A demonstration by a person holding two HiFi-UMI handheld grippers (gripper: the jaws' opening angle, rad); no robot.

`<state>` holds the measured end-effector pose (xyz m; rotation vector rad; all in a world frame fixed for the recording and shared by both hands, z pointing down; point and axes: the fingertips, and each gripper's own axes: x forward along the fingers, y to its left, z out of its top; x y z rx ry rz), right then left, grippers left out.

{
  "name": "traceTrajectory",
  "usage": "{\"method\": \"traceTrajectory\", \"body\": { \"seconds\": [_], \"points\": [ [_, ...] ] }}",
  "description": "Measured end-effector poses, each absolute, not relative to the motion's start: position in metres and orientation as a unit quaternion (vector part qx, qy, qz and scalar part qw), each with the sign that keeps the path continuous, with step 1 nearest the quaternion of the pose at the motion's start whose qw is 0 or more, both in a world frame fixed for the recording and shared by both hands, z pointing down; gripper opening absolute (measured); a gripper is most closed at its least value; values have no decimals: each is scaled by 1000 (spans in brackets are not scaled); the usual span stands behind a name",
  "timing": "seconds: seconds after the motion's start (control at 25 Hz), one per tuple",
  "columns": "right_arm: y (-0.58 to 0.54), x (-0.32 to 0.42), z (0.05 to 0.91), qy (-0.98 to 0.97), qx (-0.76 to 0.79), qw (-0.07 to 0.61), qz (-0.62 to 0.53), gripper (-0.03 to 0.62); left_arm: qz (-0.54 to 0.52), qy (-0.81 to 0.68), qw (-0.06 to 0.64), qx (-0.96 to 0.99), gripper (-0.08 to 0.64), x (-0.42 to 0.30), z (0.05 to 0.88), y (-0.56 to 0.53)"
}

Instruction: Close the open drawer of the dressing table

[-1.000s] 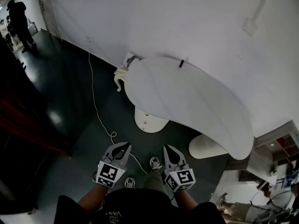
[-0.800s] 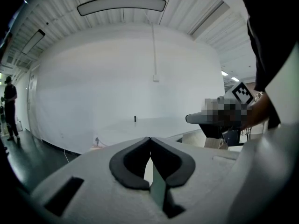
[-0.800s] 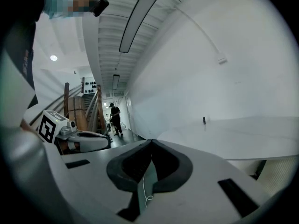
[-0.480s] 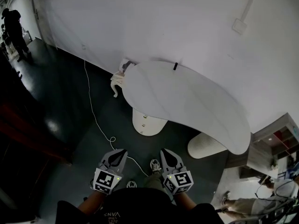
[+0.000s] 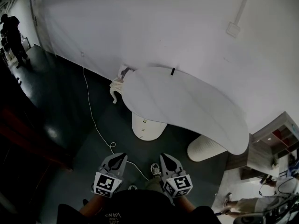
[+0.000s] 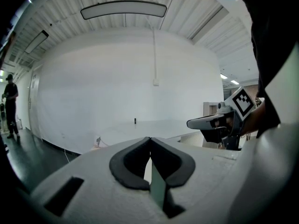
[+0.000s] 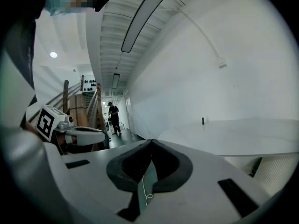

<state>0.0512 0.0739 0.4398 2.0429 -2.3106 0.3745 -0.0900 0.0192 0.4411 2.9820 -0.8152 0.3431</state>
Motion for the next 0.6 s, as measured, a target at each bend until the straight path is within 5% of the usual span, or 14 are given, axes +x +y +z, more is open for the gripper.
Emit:
{"method": "traceTrajectory", "body": {
  "seconds": [0.6],
  "points": [
    [78, 40, 444, -743, 656, 16, 127, -11, 102, -263, 21, 959, 18, -100, 443, 29]
  ]
}}
